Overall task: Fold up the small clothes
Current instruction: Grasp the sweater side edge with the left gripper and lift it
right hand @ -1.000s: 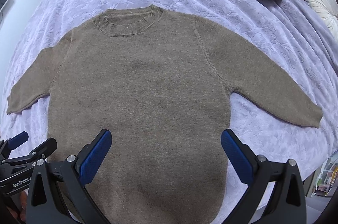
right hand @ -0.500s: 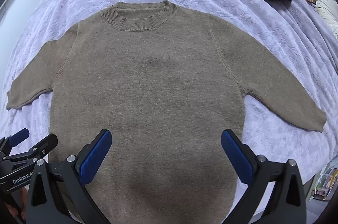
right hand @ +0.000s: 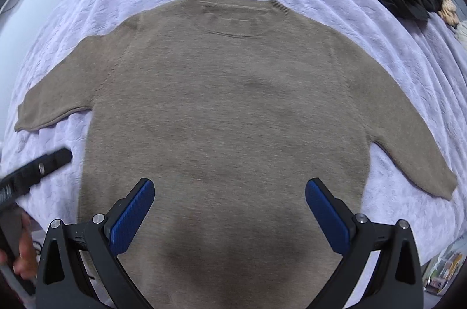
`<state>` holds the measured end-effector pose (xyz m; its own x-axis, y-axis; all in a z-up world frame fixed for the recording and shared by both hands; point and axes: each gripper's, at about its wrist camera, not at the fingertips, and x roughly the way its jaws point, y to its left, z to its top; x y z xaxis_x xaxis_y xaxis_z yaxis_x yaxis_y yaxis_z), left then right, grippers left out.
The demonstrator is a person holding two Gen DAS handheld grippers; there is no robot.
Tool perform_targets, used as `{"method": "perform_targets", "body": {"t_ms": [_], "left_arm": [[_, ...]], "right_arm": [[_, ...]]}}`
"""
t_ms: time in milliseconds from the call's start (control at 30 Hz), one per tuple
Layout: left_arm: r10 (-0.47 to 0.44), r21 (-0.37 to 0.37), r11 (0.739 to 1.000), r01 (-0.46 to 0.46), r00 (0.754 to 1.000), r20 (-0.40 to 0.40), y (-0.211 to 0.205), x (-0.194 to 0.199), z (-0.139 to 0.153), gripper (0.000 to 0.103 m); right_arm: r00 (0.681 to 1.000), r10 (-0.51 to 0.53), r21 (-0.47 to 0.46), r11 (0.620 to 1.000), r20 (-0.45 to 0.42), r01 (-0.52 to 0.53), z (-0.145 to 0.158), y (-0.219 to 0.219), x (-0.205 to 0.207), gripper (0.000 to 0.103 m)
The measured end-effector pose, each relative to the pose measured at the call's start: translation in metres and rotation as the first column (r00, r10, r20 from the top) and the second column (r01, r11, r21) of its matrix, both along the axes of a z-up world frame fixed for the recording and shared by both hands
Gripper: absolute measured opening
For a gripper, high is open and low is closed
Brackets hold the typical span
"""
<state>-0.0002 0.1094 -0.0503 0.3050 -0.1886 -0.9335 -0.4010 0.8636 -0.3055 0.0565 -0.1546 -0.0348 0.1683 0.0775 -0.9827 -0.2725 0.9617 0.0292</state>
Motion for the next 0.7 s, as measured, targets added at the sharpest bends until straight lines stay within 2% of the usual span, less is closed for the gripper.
{"method": "perform_targets", "body": {"t_ms": [133, 300, 433, 533, 600, 633, 667, 700], "left_arm": [[0.17, -0.008, 0.986, -0.169, 0.984, 0.058, 0.079, -0.008, -0.012, 0.103], [0.368, -0.089, 0.929, -0.36, 0.924, 0.104, 0.168, -0.034, -0.043, 0.103], [0.446, -0.186, 0.889, -0.419, 0.885, 0.136, 0.211, -0.047, -0.072, 0.103], [0.51, -0.265, 0.847, -0.461, 0.845, 0.159, 0.232, -0.05, -0.089, 0.102], [0.56, -0.287, 0.815, -0.504, 0.812, 0.166, 0.243, -0.05, -0.095, 0.091], [0.586, -0.279, 0.8, -0.532, 0.793, 0.166, 0.246, -0.052, -0.094, 0.079], [0.6, -0.272, 0.79, -0.549, 0.783, 0.164, 0.247, -0.054, -0.094, 0.06], [0.608, -0.263, 0.786, -0.559, 0.776, 0.167, 0.249, -0.057, -0.093, 0.047]], "right_arm": [[0.996, 0.088, 0.062, 0.994, 0.013, -0.088, -0.002, 0.038, -0.003, 0.103], [0.982, 0.186, 0.096, 0.978, -0.004, -0.185, -0.013, 0.083, -0.01, 0.103], [0.972, 0.233, 0.12, 0.966, -0.04, -0.227, -0.029, 0.113, -0.014, 0.103], [0.969, 0.24, 0.138, 0.963, -0.056, -0.231, -0.037, 0.127, -0.017, 0.103], [0.967, 0.248, 0.141, 0.961, -0.064, -0.237, -0.041, 0.132, -0.02, 0.103], [0.965, 0.253, 0.141, 0.96, -0.069, -0.242, -0.043, 0.135, -0.021, 0.103], [0.963, 0.259, 0.145, 0.958, -0.075, -0.247, -0.045, 0.137, -0.022, 0.103], [0.961, 0.264, 0.148, 0.957, -0.078, -0.25, -0.045, 0.138, -0.024, 0.103]]}}
